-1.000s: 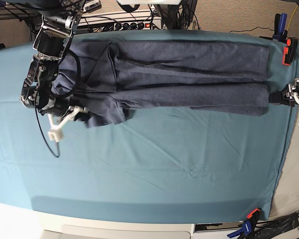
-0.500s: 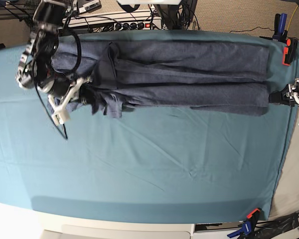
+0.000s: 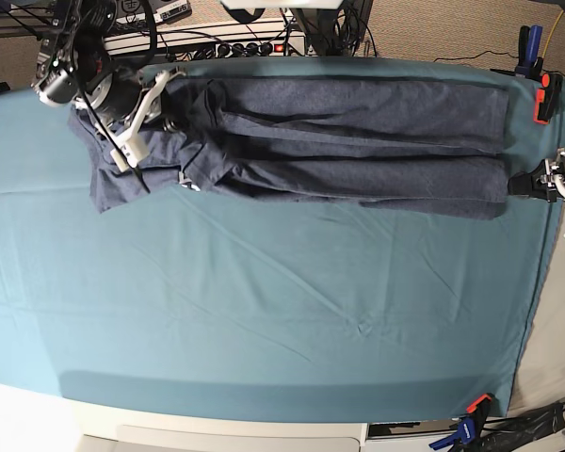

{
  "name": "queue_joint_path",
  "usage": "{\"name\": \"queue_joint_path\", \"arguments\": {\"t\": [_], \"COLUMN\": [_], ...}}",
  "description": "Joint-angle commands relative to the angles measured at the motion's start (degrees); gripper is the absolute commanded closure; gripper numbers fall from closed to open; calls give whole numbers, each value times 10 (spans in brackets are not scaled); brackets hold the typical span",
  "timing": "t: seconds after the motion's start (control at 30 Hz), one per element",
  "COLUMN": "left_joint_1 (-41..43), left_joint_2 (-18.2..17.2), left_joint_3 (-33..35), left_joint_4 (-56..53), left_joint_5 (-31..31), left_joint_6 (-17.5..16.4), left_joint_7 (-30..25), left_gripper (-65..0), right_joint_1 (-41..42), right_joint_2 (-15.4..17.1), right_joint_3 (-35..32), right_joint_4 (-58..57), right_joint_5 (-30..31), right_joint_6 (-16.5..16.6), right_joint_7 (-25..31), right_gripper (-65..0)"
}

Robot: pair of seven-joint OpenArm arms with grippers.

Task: Fold the T-shirt properly
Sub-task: 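Lay the folded hem down and open both grippers, then grasp the folded shirt's end with the left gripper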

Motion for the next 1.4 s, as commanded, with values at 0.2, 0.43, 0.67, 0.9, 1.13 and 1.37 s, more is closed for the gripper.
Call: {"name": "queue_joint_path", "arguments": {"t": [0.2, 0.43, 0.67, 0.9, 1.13, 1.37], "left_joint_1": [-9, -12, -37, -46, -46, -46], "left_joint_2": [-12, -8, -31, -108, -143, -135], "left_joint_3": [-4, -5, -104, -192, -214, -214], "left_joint_4": [7, 7, 7, 7, 7, 7], "left_joint_5": [-12, -12, -12, -12, -12, -12], "left_joint_6": [-3, -3, -3, -3, -3, -3], "left_joint_7": [-8, -8, -8, -8, -8, -8], "left_gripper": [-260, -260, -260, -260, -260, -260], "right_joint_1": [-12, -10, -9, -8, 21, 59], "right_joint_2": [10, 9, 9, 9, 4, -14], "right_joint_3": [2, 2, 2, 2, 2, 2], "right_joint_4": [11, 11, 11, 11, 11, 10], "right_joint_5": [10, 7, 7, 12, -86, -253], "right_joint_6": [7, 7, 7, 7, -12, -133], "right_joint_7": [14, 37, 53, 71, 140, 223], "right_gripper": [0, 0, -138, -138, -133, -131]}}
